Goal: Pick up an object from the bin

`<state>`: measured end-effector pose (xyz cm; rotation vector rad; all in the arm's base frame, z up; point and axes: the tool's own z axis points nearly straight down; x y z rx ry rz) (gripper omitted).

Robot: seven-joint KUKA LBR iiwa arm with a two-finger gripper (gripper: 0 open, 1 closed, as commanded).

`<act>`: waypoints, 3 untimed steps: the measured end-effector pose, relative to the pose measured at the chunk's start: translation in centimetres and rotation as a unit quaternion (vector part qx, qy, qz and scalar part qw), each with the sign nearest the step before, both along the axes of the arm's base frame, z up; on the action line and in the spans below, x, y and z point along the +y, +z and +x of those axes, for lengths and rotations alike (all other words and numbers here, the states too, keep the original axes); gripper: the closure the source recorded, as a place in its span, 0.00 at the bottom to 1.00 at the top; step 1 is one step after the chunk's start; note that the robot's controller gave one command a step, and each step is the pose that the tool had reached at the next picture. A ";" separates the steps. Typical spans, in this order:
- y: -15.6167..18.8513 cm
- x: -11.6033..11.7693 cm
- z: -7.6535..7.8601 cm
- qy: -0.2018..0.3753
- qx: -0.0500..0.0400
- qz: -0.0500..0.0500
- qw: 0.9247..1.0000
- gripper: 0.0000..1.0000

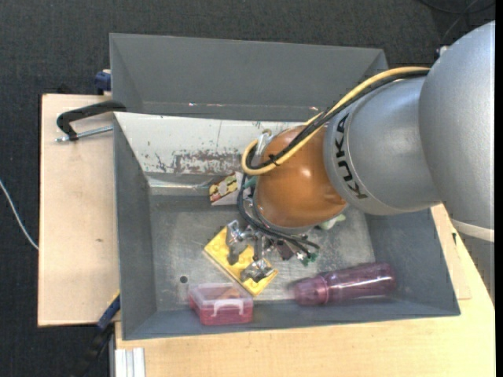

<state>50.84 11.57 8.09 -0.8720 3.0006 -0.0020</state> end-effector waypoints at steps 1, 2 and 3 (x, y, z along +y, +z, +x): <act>-0.1 -0.2 1.0 0.099 0.000 0.004 0.995 0.00; -0.4 -4.8 5.4 0.016 0.007 0.004 1.000 1.00; -0.4 -4.8 5.4 0.016 0.007 0.004 1.000 1.00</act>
Offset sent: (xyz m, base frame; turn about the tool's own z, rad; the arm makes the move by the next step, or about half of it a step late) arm 0.0519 -0.0567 -0.0109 -0.0305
